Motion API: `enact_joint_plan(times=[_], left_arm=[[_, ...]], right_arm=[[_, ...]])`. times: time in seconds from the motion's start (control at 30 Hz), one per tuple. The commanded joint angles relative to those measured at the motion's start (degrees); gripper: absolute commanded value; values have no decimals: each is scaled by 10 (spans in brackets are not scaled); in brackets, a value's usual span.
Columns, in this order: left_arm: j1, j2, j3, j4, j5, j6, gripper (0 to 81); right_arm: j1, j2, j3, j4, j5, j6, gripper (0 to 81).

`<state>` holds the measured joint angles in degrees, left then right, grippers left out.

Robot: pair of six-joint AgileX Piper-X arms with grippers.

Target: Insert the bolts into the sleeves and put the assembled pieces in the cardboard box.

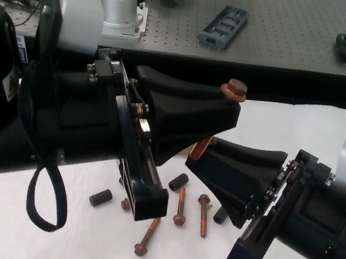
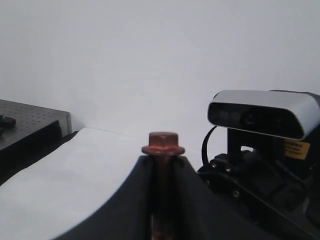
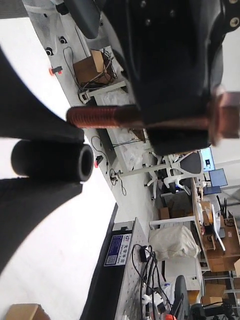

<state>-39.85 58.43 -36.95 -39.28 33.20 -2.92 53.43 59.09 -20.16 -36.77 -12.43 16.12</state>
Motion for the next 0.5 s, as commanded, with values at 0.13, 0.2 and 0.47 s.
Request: enact_joint_plan(times=[0.13, 0.2, 0.47], left_arm=[[1, -1, -6, -45, -24, -1, 6], [1, -1, -6, -49, -30, -1, 6], [3, -1, -6, -41, -30, -1, 6]], right_arm=[[0, 1, -8, 13, -37, 2, 39], [0, 1, -8, 20, -46, 2, 39], [0, 1, -8, -30, -62, 12, 39]])
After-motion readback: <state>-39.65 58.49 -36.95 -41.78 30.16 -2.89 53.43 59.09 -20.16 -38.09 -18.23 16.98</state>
